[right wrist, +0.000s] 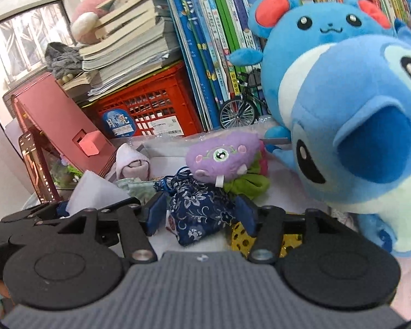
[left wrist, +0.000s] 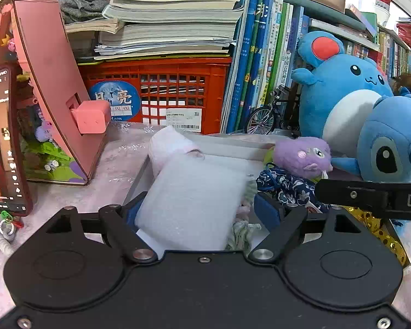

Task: Organize soft objects
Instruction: 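Open the left tool to drop the foam cube while the right tool releases the pouch in the box, then lift both open tools from the box and move the left tool to the beige wrapped packet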

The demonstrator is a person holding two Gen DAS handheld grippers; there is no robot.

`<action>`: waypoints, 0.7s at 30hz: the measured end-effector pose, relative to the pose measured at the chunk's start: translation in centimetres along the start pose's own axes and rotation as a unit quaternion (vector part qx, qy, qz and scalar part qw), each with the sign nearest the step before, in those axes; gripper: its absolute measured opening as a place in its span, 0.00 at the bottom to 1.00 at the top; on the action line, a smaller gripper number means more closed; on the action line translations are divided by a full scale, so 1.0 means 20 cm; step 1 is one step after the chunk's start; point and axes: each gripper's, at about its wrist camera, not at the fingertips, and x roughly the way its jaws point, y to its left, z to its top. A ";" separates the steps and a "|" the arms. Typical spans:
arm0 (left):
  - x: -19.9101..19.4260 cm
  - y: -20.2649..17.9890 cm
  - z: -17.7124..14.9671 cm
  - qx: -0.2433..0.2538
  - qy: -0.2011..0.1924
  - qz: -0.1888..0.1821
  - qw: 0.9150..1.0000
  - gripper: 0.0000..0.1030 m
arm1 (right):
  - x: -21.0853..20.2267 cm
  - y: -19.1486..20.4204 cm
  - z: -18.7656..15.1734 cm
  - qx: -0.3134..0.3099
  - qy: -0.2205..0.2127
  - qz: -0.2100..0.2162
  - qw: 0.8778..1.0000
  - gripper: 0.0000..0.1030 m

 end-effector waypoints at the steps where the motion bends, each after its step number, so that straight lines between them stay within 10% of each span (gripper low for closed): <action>1: -0.01 0.00 0.00 0.001 -0.001 0.001 1.000 0.81 | -0.01 0.01 0.00 -0.007 -0.003 -0.003 1.000 0.70; 21: -0.28 -0.09 -0.10 0.014 -0.021 -0.025 0.999 0.84 | -0.39 0.07 -0.14 -0.099 -0.067 -0.035 0.992 0.85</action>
